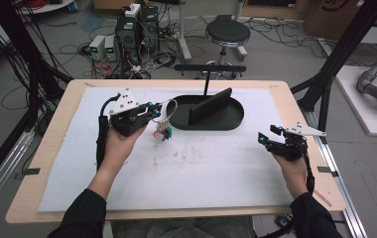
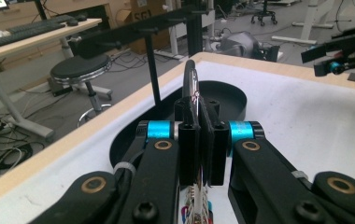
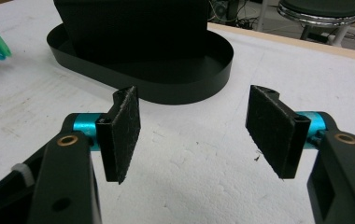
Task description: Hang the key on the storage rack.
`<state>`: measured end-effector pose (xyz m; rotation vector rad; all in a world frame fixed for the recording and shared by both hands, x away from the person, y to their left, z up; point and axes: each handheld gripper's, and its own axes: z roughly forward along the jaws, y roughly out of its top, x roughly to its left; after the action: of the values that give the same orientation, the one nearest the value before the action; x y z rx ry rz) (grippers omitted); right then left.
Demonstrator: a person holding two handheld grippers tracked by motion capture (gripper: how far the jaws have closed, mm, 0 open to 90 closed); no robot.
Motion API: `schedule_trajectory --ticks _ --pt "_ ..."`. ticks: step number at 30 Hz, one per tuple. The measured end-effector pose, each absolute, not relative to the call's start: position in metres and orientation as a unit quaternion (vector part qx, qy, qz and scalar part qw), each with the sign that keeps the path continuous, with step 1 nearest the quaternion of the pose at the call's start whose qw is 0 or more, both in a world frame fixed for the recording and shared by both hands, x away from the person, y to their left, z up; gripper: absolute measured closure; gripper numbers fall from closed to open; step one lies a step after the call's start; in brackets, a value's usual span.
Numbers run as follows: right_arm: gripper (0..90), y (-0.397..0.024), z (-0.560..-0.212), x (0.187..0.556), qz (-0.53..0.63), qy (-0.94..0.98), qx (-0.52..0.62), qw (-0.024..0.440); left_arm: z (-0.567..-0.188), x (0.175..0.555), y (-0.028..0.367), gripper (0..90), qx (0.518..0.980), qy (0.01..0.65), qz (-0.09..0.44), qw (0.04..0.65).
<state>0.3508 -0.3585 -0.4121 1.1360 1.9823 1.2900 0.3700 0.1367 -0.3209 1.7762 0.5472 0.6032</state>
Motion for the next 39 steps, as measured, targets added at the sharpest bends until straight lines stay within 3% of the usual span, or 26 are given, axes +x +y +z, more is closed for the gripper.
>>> schedule_trajectory --ticks 19,39 --pt "36.1 -0.357 -0.412 0.351 0.476 0.733 0.413 0.259 -0.291 0.417 0.127 86.4 0.754 0.242 0.241 0.561" --pt "36.1 -0.355 -0.412 0.35 0.477 0.733 0.411 0.257 -0.291 0.452 0.096 86.4 0.767 0.23 0.249 0.545"
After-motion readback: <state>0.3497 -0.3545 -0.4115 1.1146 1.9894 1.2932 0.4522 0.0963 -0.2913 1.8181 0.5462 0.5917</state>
